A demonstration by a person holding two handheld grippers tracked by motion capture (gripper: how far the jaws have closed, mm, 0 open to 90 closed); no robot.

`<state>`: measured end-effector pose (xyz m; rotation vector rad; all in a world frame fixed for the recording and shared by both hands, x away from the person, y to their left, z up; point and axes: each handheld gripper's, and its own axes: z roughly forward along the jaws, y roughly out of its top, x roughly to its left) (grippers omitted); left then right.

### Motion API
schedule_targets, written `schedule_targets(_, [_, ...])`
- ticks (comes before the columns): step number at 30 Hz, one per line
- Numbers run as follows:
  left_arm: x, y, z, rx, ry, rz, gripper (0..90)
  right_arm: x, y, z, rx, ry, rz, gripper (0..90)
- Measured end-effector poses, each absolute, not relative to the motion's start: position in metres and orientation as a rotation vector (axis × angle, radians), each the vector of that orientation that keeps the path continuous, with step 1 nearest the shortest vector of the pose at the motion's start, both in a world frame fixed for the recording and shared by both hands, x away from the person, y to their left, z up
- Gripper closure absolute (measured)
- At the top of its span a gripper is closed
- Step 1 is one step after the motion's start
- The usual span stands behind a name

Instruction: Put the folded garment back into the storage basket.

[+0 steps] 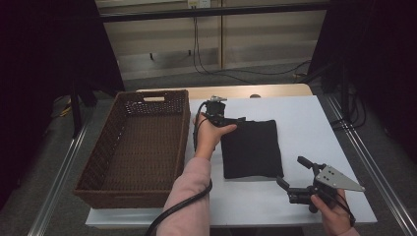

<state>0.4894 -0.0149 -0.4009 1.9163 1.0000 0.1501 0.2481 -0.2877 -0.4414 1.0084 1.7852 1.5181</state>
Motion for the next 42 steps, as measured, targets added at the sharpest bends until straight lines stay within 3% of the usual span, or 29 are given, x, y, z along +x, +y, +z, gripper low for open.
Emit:
schedule_targets(33, [0.502, -0.014, -0.445, 2.034, 1.054, 0.198, 15.3, 0.250, -0.287, -0.442, 1.003, 1.786, 1.521, 1.2])
schedule_targets(42, [0.501, -0.017, -0.457, 2.063, 1.088, 0.148, 19.1, 0.250, -0.287, -0.442, 1.007, 1.786, 1.522, 1.2])
